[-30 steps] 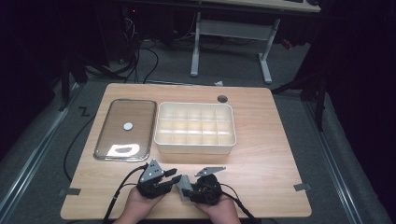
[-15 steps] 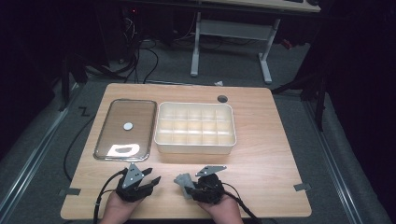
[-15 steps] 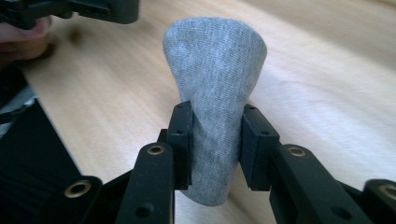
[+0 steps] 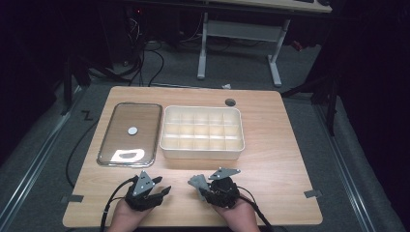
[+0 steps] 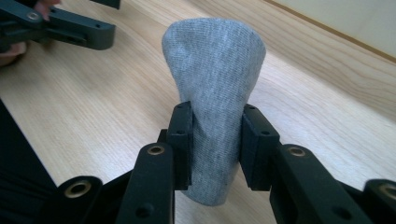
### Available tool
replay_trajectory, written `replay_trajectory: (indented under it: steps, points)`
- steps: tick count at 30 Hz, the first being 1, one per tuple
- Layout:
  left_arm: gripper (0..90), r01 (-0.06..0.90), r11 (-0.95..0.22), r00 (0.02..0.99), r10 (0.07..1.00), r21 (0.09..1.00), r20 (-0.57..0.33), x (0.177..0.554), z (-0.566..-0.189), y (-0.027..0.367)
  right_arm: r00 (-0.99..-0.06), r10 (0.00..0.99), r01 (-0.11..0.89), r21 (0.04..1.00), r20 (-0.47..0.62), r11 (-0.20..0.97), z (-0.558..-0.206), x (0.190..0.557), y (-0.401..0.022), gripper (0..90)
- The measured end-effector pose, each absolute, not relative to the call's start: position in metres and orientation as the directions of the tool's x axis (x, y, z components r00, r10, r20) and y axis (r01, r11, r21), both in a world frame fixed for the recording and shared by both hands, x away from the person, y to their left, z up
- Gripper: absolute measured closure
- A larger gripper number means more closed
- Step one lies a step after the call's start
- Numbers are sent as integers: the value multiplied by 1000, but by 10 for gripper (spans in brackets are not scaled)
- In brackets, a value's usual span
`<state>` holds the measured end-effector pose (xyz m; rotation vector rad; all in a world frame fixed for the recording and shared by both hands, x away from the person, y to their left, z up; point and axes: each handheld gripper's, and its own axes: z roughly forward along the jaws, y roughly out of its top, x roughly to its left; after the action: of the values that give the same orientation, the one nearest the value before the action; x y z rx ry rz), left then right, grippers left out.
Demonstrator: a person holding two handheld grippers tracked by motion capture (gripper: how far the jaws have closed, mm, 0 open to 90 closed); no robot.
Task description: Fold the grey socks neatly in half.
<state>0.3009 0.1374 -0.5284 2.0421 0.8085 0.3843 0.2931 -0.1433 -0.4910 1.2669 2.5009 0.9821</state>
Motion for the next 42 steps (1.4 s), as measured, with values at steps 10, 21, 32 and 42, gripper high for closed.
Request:
replay_trajectory:
  steps: [10,21,32,42]
  points:
    - [516,420,-391,734,677,819,-53,303,-530,140,-604,791,660,617,98,427,-486,296,-155,689]
    - [515,419,-397,739,672,816,-53,303,-530,140,-562,826,680,590,38,436,-486,297,-179,694]
    - [515,419,-396,744,666,817,-59,302,-530,139,-519,855,712,547,-13,440,-470,295,-219,695]
    - [515,425,-384,747,661,820,-77,303,-528,141,-489,872,747,518,2,417,-456,302,-244,694]
